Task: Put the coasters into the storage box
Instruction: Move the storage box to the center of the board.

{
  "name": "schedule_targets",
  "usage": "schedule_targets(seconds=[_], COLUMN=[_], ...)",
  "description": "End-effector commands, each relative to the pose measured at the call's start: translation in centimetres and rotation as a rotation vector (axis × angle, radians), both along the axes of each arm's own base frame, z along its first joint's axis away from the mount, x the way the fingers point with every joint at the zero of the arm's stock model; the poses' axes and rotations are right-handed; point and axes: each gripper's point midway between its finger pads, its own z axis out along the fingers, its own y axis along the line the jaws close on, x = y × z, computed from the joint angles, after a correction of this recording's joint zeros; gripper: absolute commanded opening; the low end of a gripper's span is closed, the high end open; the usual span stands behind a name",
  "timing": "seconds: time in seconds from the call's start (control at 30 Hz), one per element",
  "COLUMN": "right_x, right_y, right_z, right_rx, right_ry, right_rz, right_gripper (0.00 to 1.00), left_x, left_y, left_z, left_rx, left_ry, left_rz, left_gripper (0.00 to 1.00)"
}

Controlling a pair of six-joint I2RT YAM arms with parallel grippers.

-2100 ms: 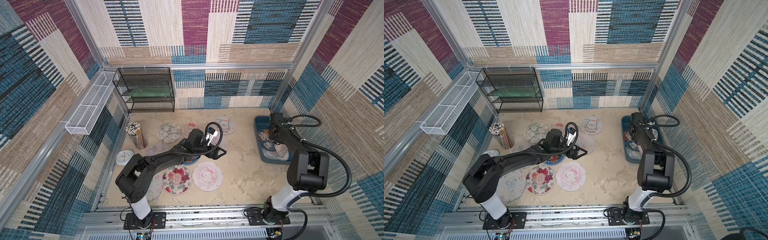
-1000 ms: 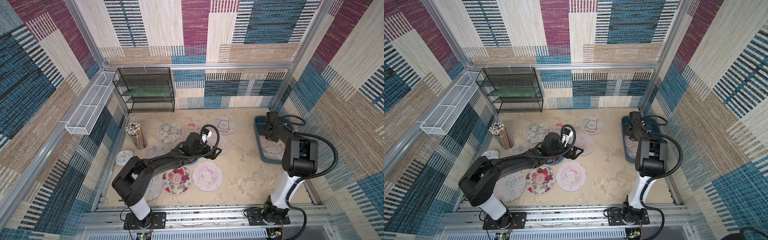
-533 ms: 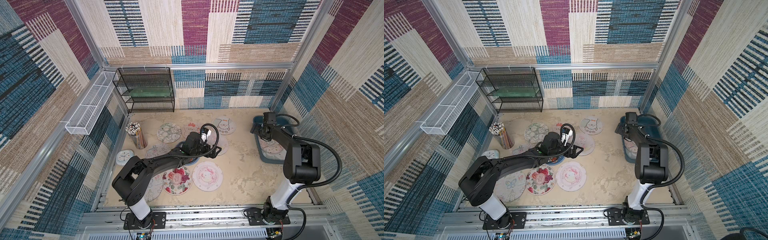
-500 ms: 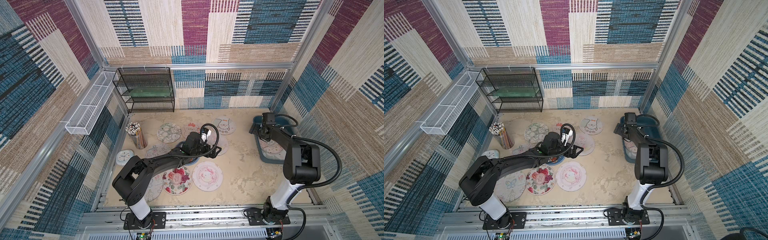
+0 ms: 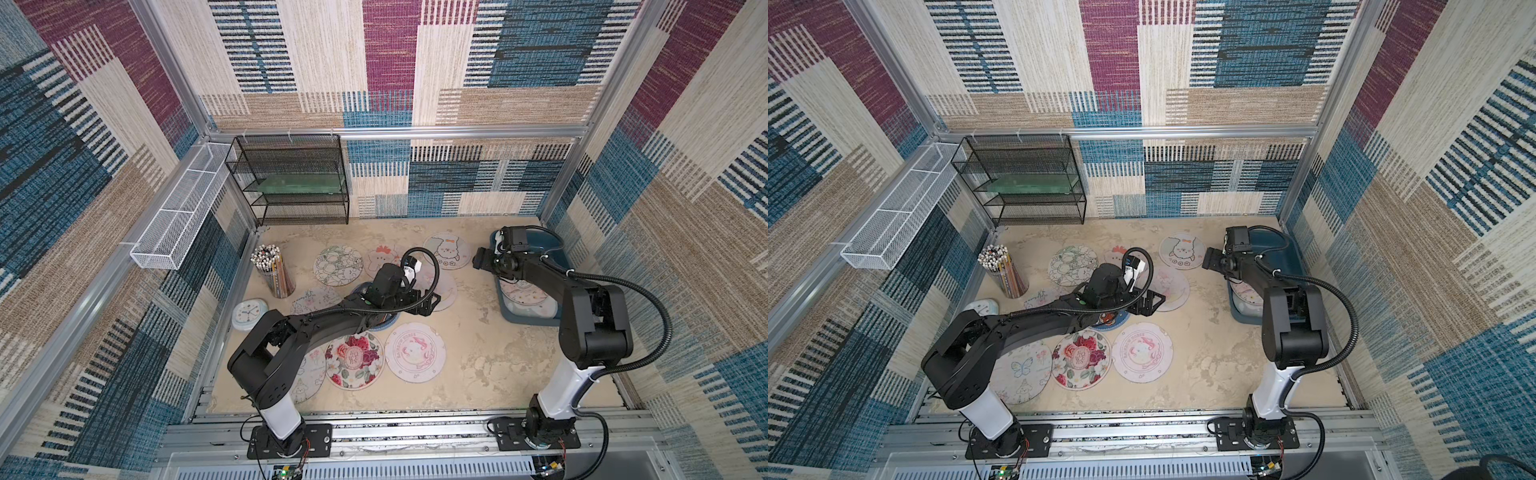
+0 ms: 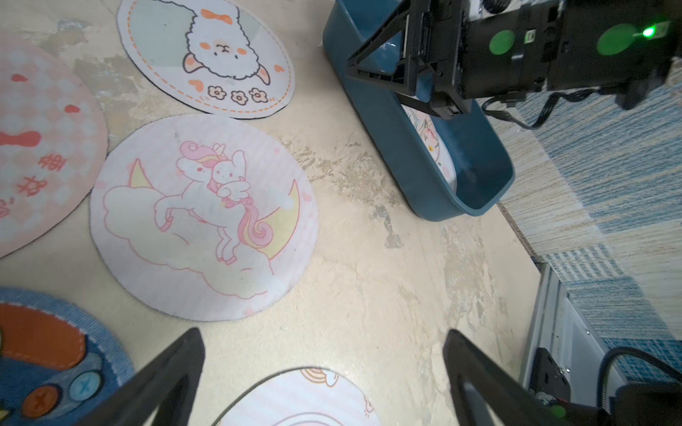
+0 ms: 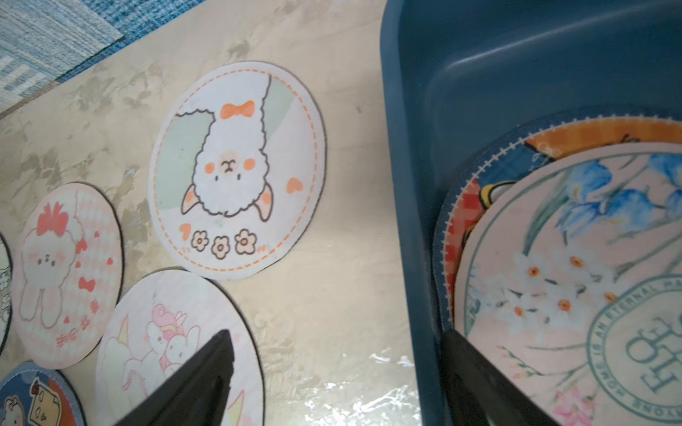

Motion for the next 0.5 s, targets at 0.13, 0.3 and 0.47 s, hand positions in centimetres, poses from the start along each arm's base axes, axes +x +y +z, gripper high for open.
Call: schedule_targets(seconds=[0.13, 0.3, 0.47], right_x=[0.6, 1.2, 1.2], right_y=[3.3, 4.2, 4.9], right_z=[0.6, 3.0, 5.3], right_rx=[0.009, -0.029, -0.099], right_ry=[-0.02, -0.061, -0.091], right_rz=[0.068, 0.079, 0.067], right_gripper=[0.89, 0.9, 0.9], left_x=[0.5, 0.4, 0.4], left_y=[1.2, 1.4, 2.1], left_z=[-0.5, -0.3, -0.7], left_rx=[0.078, 0.075, 0.075], left_ry=[-0.029, -0.039, -0.01], left_rz=[0.03, 0.024, 0.045], left_gripper=[1.0, 1.0, 1.0])
